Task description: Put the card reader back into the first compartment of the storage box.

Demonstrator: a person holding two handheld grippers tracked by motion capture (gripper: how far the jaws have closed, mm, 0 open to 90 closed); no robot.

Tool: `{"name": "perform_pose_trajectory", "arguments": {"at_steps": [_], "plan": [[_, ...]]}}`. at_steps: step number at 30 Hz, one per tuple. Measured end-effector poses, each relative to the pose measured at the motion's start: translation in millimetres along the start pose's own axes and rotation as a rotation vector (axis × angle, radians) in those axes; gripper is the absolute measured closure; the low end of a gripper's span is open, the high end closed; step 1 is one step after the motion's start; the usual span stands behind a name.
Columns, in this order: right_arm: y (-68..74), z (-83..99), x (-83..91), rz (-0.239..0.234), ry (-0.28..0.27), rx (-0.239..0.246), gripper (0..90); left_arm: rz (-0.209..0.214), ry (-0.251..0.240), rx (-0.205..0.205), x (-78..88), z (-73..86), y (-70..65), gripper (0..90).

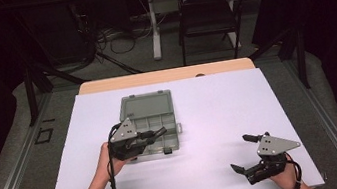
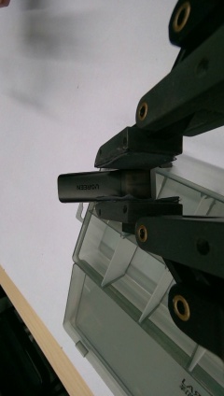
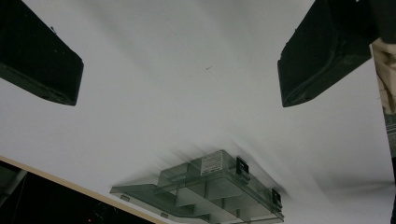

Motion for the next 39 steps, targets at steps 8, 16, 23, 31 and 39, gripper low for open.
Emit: {"name": "perform_pose_trajectory", "arguments": {"at_steps": [8, 16, 23, 31, 39], "plan": [[0.0, 0.3, -0.6, -0.002, 0.002, -0.004, 0.0, -0.032, -0.014, 0.017, 5.2, 0.1, 7.1, 74.7], [-1.2, 0.9, -1.3, -0.002, 0.005, -0.006, 0.0, -0.056, -0.021, 0.031, 7.7, 1.9, 14.0, 74.6], [-0.8, 0.8, -0.9, 0.0, 0.005, -0.005, 0.0, -0.079, -0.029, 0.041, 10.9, 3.2, 19.1, 74.7], [-0.9, 1.1, -1.3, 0.002, 0.008, -0.005, 0.0, -0.104, -0.038, 0.049, 15.1, 4.7, 23.7, 74.7], [-1.2, 1.3, -1.2, 0.003, 0.009, -0.004, 0.0, -0.137, -0.051, 0.067, 20.6, 5.9, 29.0, 74.6]]}}
Point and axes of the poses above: each handheld gripper's, and its own axes: x roughly backward along the jaws, z roughly out of its underside, y roughly to its left, the point moved 7 cm from there along -x, roughly forward along the jaws
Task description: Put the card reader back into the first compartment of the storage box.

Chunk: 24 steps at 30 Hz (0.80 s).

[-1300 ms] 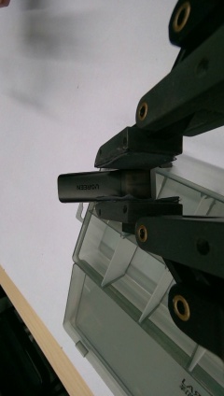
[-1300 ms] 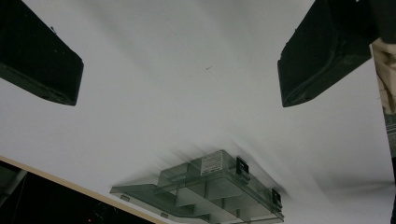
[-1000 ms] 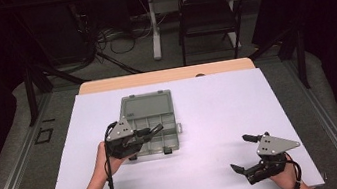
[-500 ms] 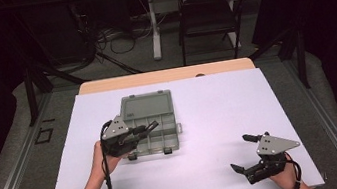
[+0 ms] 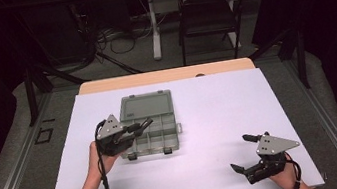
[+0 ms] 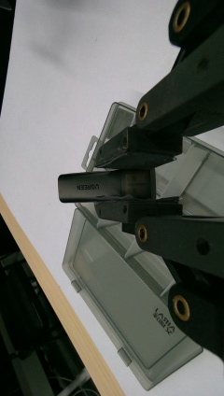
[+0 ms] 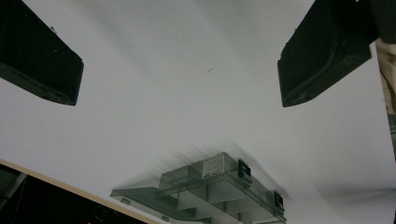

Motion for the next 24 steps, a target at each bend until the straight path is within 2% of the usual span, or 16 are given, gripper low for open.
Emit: {"name": "perform_pose_trajectory", "arguments": {"at_steps": [24], "plan": [[-1.4, 0.6, -0.9, 0.004, 0.001, 0.0, 0.0, -0.1, -0.035, 0.064, 9.2, 4.4, 21.0, 74.6]]}}
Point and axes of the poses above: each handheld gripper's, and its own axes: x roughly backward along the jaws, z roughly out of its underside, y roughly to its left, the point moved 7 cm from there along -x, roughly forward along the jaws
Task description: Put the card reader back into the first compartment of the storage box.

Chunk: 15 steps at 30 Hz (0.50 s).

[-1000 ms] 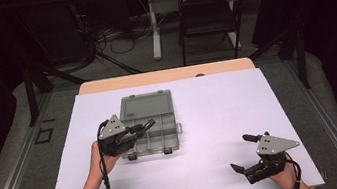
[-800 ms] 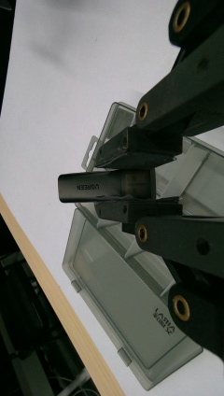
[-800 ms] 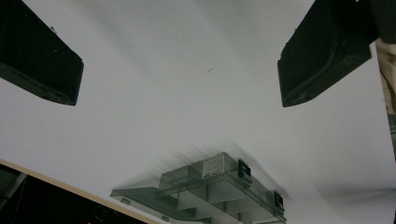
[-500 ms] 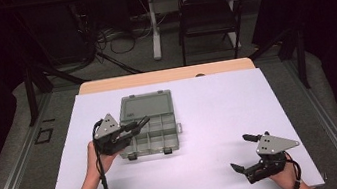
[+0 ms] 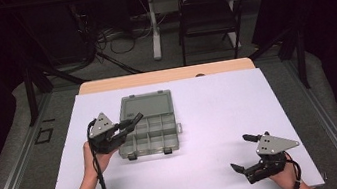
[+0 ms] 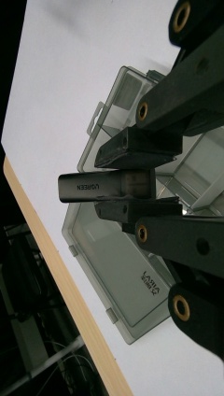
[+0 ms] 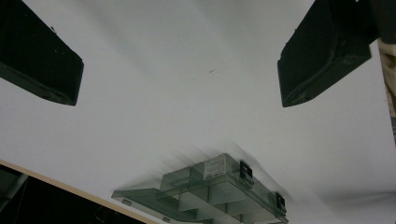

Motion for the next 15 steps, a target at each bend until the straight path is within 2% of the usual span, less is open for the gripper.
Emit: {"name": "perform_pose_trajectory", "arguments": {"at_steps": [15], "plan": [[-0.6, 0.5, -0.1, 0.002, 0.006, -0.005, 0.0, -0.057, -0.003, 0.039, 2.7, 3.5, 13.4, 74.6]]}}
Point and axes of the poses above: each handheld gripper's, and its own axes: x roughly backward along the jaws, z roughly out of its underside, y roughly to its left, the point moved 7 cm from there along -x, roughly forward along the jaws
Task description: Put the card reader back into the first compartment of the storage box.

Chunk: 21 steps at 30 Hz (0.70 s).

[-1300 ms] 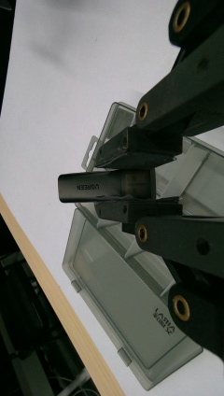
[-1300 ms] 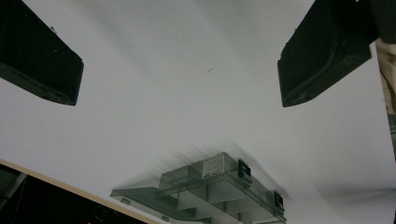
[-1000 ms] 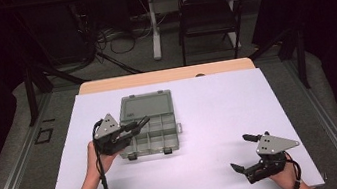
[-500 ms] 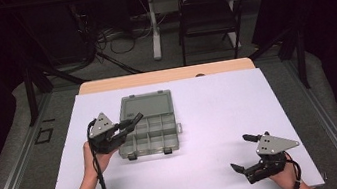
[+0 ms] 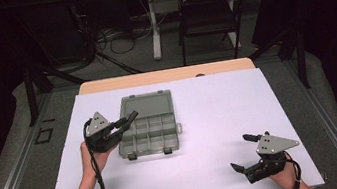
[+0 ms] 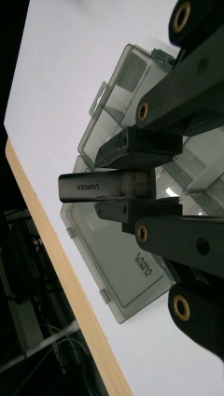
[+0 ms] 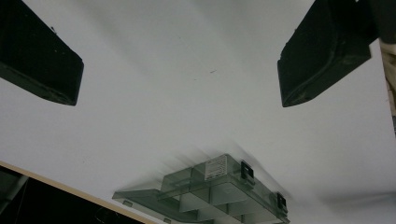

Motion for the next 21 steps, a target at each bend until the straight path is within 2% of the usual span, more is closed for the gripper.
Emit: {"name": "perform_pose_trajectory", "arguments": {"at_steps": [21], "plan": [[-0.1, 0.5, -0.8, -0.005, 0.003, 0.0, 0.0, -0.077, -0.004, 0.069, -0.5, 4.9, 17.2, 74.6]]}}
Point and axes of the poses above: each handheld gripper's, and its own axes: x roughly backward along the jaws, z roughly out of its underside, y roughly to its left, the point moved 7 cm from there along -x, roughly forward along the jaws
